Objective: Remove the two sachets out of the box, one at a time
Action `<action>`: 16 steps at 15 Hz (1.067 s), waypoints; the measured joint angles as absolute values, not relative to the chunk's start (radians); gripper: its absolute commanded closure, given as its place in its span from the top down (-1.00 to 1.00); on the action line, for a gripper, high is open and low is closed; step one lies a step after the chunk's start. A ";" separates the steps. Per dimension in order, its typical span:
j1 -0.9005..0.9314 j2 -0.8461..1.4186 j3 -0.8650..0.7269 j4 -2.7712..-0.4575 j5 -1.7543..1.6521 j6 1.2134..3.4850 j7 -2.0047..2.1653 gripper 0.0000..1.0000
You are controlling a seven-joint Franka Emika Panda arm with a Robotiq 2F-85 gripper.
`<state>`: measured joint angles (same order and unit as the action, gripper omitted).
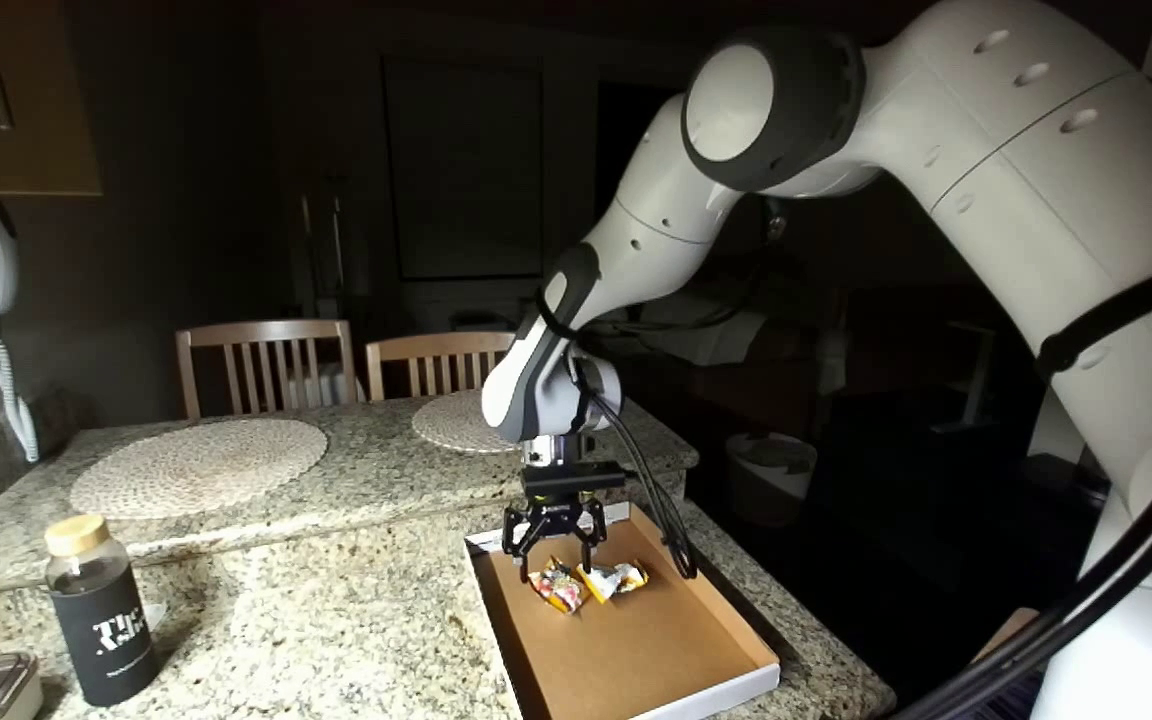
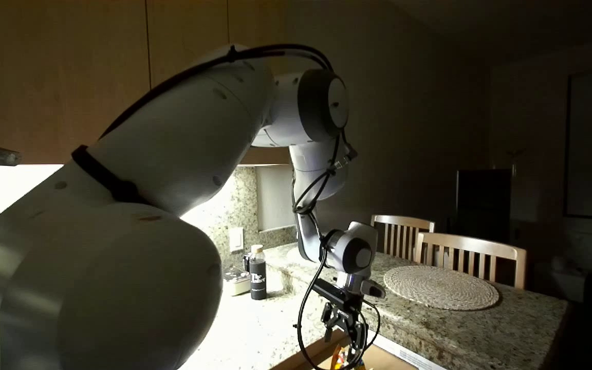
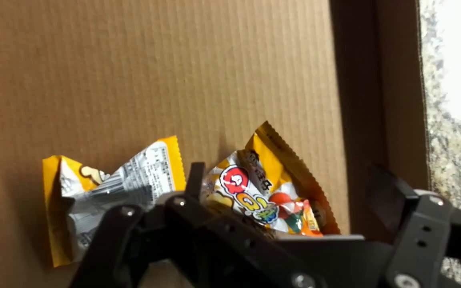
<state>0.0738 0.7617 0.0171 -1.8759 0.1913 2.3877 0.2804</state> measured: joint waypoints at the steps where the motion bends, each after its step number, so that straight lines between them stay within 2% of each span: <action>1: 0.074 0.787 0.014 -1.852 0.191 2.381 0.292 0.62; 12: 0.073 0.895 -0.001 -1.668 0.191 2.198 0.306 -0.86; 15: 0.073 0.917 -0.001 -1.622 0.191 2.148 0.306 -0.94; 16: 0.073 0.924 0.000 -1.609 0.191 2.135 0.306 -0.35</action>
<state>0.0731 0.9239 -0.0004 -1.6086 0.1913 2.1353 0.3064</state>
